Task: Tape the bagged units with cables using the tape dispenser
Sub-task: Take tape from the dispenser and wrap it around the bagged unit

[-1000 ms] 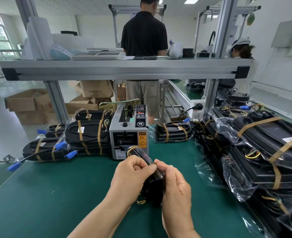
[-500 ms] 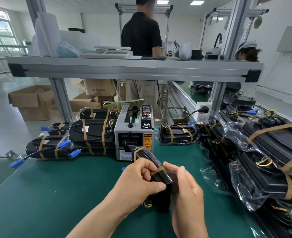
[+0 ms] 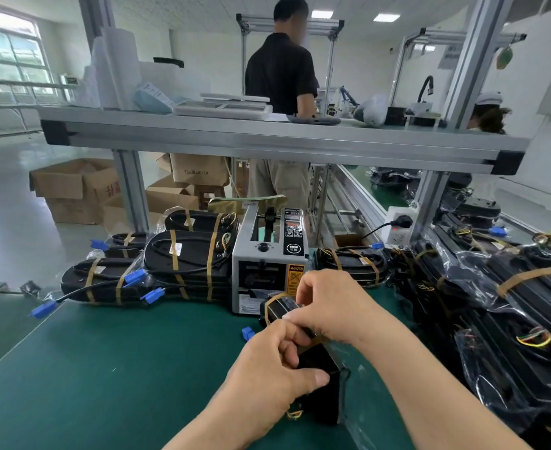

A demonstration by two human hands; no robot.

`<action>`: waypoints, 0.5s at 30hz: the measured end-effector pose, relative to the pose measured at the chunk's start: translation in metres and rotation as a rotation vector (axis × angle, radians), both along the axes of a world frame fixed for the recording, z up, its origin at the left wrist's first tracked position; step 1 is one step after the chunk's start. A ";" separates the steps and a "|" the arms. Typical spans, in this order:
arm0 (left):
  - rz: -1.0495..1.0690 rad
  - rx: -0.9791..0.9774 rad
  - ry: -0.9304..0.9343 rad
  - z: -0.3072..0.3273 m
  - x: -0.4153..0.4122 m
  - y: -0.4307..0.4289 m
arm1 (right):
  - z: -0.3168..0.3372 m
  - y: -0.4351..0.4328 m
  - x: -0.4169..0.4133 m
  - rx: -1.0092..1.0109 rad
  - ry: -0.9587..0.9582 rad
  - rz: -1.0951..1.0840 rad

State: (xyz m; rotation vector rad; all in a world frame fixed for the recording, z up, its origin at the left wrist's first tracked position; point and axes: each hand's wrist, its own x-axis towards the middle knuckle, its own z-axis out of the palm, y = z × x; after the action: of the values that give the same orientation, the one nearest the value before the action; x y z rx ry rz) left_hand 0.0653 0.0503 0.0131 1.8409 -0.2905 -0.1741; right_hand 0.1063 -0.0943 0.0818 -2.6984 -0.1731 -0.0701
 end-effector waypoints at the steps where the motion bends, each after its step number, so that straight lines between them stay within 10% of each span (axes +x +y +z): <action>1: -0.003 0.008 -0.002 0.000 0.000 0.001 | 0.001 0.001 0.001 -0.034 0.008 0.017; 15: -0.005 -0.008 -0.032 -0.004 0.003 -0.005 | -0.009 0.010 0.004 -0.287 -0.094 -0.043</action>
State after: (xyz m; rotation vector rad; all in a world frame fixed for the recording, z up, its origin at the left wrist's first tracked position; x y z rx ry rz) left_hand 0.0679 0.0451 0.0094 1.8365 -0.3178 -0.1470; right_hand 0.1107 -0.0840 0.0729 -2.9874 -0.1637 -0.1992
